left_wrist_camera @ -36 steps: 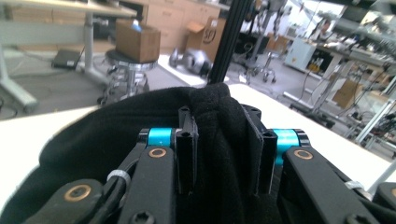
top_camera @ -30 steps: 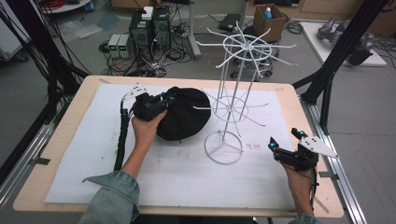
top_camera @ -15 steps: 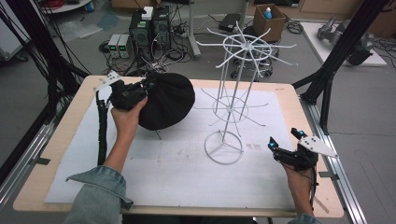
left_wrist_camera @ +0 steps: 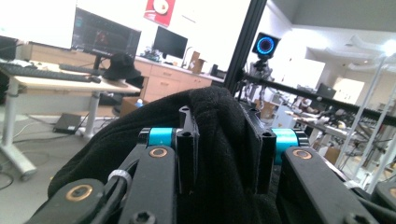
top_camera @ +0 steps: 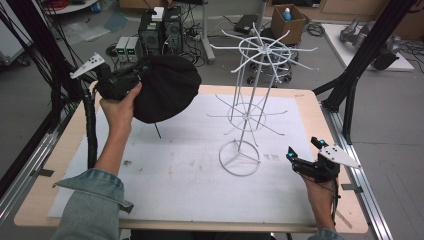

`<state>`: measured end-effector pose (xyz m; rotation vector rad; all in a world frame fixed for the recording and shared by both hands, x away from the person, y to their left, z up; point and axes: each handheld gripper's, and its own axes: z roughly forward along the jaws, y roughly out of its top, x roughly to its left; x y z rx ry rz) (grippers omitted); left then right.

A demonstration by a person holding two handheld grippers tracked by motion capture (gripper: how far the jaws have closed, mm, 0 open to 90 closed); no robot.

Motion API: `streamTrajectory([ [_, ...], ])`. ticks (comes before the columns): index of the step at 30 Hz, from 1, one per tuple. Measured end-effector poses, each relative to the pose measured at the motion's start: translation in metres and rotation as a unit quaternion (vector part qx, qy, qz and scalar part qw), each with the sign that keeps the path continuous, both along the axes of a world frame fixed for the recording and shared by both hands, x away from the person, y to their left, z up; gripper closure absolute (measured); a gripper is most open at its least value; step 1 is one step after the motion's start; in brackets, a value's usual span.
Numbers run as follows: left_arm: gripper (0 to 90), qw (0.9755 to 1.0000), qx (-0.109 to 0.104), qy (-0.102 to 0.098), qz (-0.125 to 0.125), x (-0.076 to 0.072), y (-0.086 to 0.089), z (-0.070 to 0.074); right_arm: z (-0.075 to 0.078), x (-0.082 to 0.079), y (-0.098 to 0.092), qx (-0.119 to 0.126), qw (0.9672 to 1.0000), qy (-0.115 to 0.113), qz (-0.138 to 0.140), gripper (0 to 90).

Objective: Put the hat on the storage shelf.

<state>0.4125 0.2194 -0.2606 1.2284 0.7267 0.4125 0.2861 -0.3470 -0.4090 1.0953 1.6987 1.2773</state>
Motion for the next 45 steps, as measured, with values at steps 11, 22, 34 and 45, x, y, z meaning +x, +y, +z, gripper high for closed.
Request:
streamTrajectory([
  [11, 70.3, 0.9997, 0.005, -0.021, -0.009, -0.005, -0.002, 0.049, 0.000, 0.000, 0.000, 0.000, 1.0000, 0.000, 0.000, 10.6],
  [22, 70.3, 0.9987, 0.028, -0.042, -0.010, -0.009, -0.009, 0.102, 0.000, 0.000, 0.000, 0.001, 1.0000, 0.000, 0.001, 10.6],
  [34, 70.3, 0.9981, 0.029, -0.053, -0.011, -0.006, -0.022, 0.150, 0.000, 0.000, -0.001, 0.003, 1.0000, -0.001, 0.001, 10.6],
  [45, 70.3, 0.9963, 0.015, -0.076, -0.038, -0.002, -0.032, 0.182, 0.000, 0.000, -0.001, 0.007, 1.0000, 0.001, 0.001, 10.6],
])
